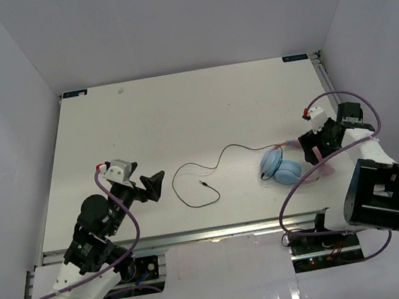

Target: Wrap the headphones

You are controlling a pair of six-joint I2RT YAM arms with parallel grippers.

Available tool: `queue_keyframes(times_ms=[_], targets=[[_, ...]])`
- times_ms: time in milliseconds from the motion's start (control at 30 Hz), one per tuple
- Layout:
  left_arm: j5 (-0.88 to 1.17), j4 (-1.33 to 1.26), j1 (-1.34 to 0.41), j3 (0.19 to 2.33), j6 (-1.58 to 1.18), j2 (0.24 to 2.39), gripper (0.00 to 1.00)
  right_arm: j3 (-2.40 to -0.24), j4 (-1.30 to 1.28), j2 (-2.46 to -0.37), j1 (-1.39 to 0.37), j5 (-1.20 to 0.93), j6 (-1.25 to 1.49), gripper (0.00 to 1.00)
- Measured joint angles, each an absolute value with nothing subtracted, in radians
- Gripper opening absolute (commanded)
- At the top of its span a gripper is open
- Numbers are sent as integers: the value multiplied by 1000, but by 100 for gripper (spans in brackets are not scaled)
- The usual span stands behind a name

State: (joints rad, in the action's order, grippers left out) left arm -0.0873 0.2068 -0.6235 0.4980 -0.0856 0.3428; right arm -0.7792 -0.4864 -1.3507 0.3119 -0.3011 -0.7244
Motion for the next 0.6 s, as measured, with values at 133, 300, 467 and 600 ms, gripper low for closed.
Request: queue_keyframes(times_ms=[133,300,467,600], targets=[[-82,203,-624,497,-86,343,98,-783,-436,-1412,312,-276,-711,73],[-79,202,-624,496,-85,343,98,-832,-431,-1520,305,-245,-707,65],[-77,200,-624,495,-85,340,98,-821,-432,-1528,299,-222,-716,47],[-39,188,-624,482,-85,331,98,-825,-430,-1543,288,-222,-717,26]])
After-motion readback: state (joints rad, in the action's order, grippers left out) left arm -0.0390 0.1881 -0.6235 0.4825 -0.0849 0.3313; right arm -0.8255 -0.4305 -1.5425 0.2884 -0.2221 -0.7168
